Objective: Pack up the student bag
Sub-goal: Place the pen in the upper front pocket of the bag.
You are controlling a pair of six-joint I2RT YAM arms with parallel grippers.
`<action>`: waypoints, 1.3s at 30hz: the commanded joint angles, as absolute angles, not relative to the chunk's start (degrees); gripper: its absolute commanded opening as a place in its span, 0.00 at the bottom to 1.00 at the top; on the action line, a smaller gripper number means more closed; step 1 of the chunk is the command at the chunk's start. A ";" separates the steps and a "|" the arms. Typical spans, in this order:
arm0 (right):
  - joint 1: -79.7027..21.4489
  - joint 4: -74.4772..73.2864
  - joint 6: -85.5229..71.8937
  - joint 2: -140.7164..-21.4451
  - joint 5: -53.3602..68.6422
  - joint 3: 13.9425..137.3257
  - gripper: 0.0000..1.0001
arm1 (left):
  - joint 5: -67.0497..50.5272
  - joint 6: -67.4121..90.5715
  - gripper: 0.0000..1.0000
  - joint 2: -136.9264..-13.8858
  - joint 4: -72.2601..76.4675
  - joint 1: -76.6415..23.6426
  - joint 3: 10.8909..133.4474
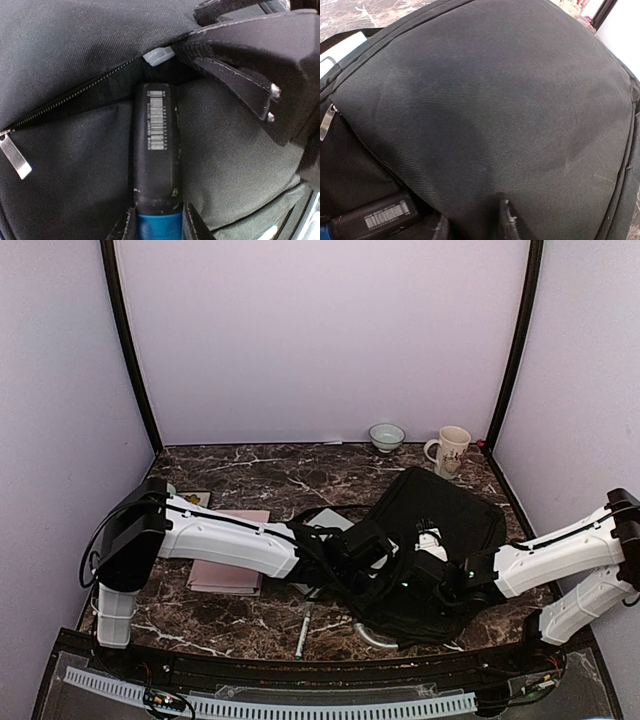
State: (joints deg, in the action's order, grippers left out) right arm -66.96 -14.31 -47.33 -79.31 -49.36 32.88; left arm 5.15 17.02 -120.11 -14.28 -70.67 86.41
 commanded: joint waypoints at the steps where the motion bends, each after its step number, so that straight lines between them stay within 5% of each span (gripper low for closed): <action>1: -66.52 -11.24 -45.90 -78.51 -51.67 33.35 0.23 | 5.71 16.70 0.09 -121.00 -16.08 -69.80 88.68; 7: -66.47 -9.54 -44.15 -76.06 -50.55 32.74 0.07 | 6.46 17.05 0.09 -121.95 -16.60 -68.63 90.76; 24: -68.51 -7.99 -43.56 -74.77 -47.54 34.01 0.00 | 7.41 22.27 0.12 -127.15 -14.49 -65.49 99.22; 27: -68.48 -7.75 -44.02 -74.17 -47.58 33.66 0.00 | 6.61 22.93 0.23 -127.05 -12.80 -65.48 98.52; 32: -68.51 -7.34 -44.29 -72.77 -47.62 32.80 0.00 | 3.23 23.19 0.58 -124.80 -9.39 -65.43 94.81; 39: -68.51 -7.07 -44.29 -70.92 -48.16 31.77 0.00 | 1.68 22.54 0.61 -117.79 -5.79 -65.88 87.71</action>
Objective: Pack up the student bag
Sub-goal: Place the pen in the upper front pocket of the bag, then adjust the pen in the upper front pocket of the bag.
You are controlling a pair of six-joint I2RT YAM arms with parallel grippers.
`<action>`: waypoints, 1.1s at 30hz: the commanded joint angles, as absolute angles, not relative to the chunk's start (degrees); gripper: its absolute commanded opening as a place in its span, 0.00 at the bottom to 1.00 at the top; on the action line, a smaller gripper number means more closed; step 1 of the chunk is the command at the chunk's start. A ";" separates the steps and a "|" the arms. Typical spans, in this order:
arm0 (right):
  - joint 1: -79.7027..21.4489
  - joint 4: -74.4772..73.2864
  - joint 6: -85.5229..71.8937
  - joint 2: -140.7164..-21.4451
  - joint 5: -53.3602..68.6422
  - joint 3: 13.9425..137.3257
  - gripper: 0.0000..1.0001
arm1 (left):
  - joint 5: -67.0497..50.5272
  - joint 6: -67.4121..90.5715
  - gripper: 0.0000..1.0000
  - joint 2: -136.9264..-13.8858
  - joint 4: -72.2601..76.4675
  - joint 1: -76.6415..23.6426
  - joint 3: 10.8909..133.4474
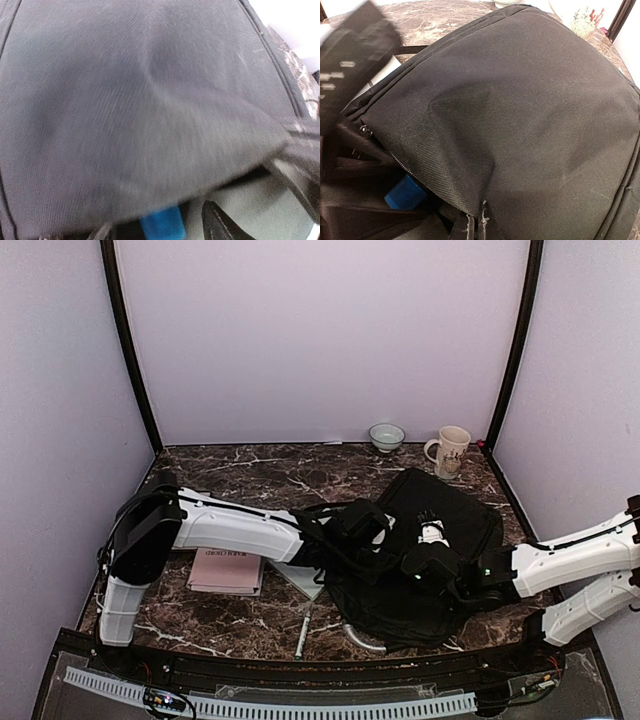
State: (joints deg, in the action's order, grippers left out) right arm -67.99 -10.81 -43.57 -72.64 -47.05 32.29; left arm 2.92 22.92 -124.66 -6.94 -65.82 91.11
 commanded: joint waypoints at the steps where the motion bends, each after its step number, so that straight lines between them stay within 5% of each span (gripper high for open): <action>1: -68.52 -7.11 -44.43 -70.82 -48.13 31.69 0.00 | 1.61 22.33 0.62 -116.83 -5.73 -65.98 86.92; 4: -68.51 -7.20 -44.65 -70.31 -48.11 31.28 0.00 | 2.49 21.70 0.59 -113.63 -5.54 -66.41 83.86; 8: -68.54 -6.83 -44.49 -70.21 -48.05 31.05 0.00 | 4.76 20.55 0.37 -108.38 -5.33 -67.31 79.11; 13: -68.51 -7.31 -44.56 -70.71 -48.41 31.54 0.00 | 6.78 20.87 0.22 -103.90 -3.88 -69.09 72.51; 33: -68.56 -7.20 -44.57 -71.44 -47.14 32.14 0.00 | 3.95 23.55 0.11 -119.56 2.82 -68.98 79.97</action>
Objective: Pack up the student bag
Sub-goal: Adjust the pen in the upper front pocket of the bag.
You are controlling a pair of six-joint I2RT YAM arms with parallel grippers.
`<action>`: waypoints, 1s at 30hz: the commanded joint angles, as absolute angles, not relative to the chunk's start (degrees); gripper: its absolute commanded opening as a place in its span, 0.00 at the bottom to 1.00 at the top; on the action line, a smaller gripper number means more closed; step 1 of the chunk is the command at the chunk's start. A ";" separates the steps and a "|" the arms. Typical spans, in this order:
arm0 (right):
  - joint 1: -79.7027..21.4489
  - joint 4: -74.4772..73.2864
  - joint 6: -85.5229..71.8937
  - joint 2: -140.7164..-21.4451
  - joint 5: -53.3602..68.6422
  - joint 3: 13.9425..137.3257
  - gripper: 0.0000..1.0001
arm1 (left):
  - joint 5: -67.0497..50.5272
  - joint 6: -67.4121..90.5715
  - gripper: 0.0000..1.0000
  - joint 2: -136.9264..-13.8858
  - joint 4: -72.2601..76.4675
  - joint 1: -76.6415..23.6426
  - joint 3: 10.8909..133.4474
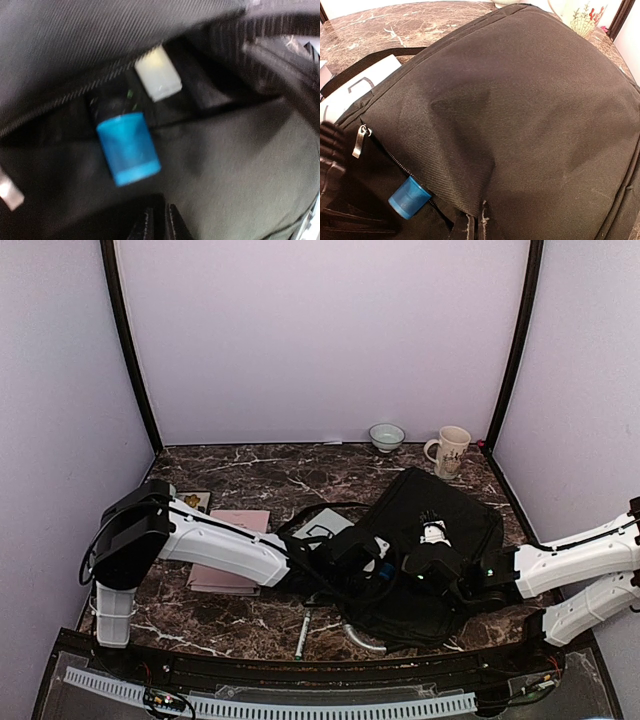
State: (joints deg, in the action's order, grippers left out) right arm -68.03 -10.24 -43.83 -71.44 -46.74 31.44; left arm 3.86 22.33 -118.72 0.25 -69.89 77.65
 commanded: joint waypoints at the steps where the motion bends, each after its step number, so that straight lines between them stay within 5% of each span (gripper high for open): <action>1: -68.58 -7.21 -44.56 -71.42 -47.01 32.12 0.00 | 4.10 23.86 0.10 -119.77 3.62 -68.66 80.04; 20: -68.99 -7.26 -44.45 -70.46 -46.36 31.64 0.00 | 2.82 25.77 0.09 -127.63 14.57 -64.79 88.59; 30: -68.79 -9.79 -47.11 -71.88 -47.85 32.21 0.00 | 1.11 26.10 0.15 -117.16 14.75 -65.02 75.68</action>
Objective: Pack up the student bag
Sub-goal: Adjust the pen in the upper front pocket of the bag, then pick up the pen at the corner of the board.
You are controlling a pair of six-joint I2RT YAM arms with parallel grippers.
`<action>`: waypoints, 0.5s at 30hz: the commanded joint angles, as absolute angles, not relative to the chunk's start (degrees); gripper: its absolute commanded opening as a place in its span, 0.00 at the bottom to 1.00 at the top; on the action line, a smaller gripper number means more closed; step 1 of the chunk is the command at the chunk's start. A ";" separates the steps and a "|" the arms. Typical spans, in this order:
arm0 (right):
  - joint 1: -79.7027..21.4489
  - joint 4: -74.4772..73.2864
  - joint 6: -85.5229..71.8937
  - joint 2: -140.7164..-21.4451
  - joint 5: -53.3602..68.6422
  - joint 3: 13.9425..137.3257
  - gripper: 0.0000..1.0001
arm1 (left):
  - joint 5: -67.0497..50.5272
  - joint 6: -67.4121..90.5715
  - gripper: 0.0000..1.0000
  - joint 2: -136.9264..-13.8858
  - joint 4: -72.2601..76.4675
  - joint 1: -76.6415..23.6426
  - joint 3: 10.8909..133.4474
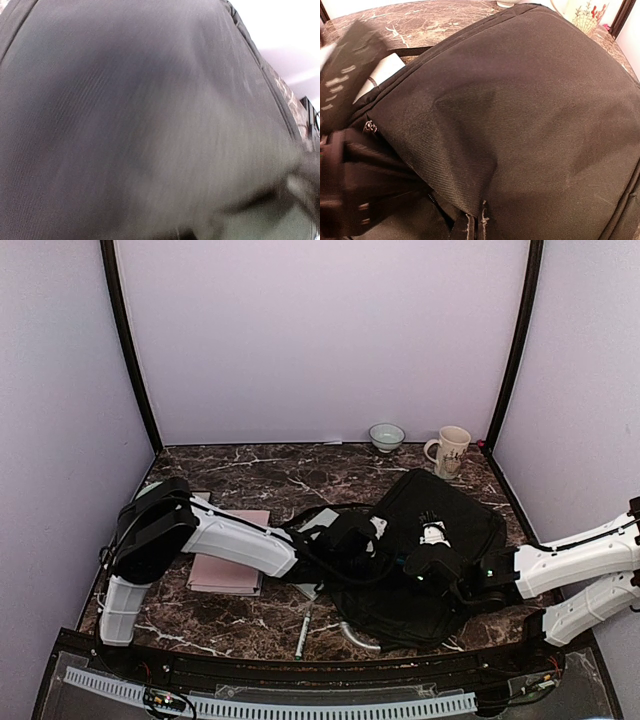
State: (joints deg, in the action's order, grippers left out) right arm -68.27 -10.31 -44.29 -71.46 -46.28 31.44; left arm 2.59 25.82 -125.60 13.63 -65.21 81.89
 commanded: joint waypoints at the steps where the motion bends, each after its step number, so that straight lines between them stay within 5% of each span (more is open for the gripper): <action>1: -68.75 -10.36 -47.60 -72.22 -48.05 32.51 0.00 | 1.23 25.99 0.16 -115.38 14.53 -65.15 74.01; 9: -68.56 -12.04 -49.23 -74.37 -47.86 33.96 0.01 | 6.61 23.61 0.26 -103.86 8.63 -65.48 63.06; 15: -68.64 -11.33 -47.93 -74.54 -43.53 33.58 0.13 | 12.37 22.39 0.36 -97.15 3.88 -65.57 57.93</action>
State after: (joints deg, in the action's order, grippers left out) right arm -68.31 -12.03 -48.18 -74.30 -45.98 32.73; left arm 7.35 24.01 -102.08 8.99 -65.25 61.04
